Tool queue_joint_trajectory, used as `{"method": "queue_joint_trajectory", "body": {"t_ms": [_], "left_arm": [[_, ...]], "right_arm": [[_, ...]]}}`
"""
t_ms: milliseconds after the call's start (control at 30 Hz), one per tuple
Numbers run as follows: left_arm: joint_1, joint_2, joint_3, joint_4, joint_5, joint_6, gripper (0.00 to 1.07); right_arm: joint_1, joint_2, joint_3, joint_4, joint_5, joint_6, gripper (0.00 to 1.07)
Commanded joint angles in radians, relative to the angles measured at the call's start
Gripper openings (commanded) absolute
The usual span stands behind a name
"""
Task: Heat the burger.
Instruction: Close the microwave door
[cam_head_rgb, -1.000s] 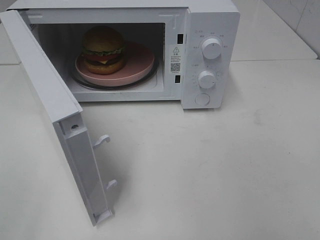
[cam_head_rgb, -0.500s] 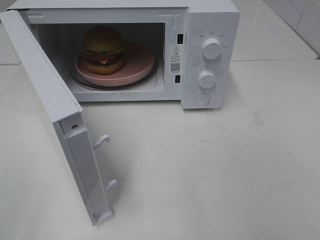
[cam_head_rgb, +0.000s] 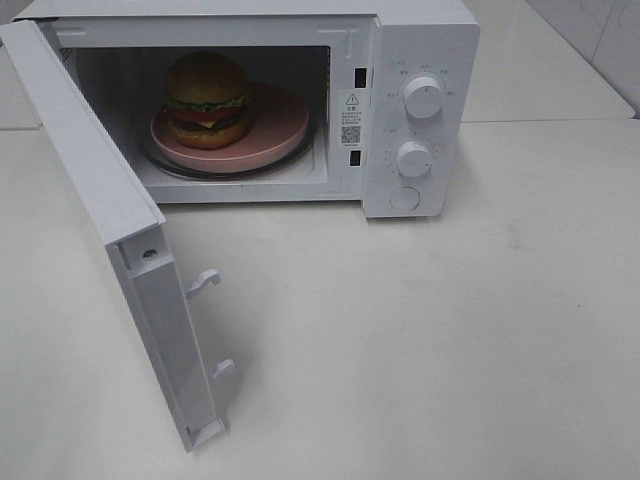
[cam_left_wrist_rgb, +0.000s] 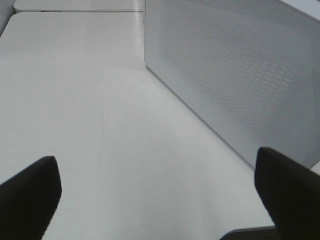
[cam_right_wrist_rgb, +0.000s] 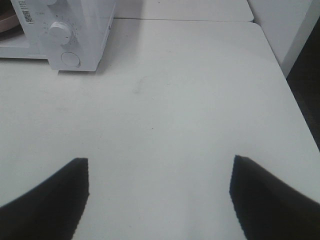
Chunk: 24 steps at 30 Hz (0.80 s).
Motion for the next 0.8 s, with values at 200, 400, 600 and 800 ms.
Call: {"method": "queue_joint_trajectory", "body": {"t_ms": [200, 400, 600, 800], "left_arm": [[0.001, -0.003, 0.004, 0.001, 0.0, -0.004, 0.98], [0.001, -0.003, 0.004, 0.001, 0.0, -0.004, 0.98], [0.001, -0.003, 0.004, 0.001, 0.0, -0.004, 0.98], [0.001, -0.003, 0.004, 0.001, 0.0, -0.004, 0.98]], "right_arm": [[-0.004, -0.028, 0.002, -0.002, -0.009, -0.007, 0.75], [-0.004, -0.028, 0.002, -0.002, -0.009, -0.007, 0.75], [-0.004, -0.028, 0.002, -0.002, -0.009, -0.005, 0.75], [-0.004, -0.028, 0.002, -0.002, -0.009, -0.005, 0.75]]}}
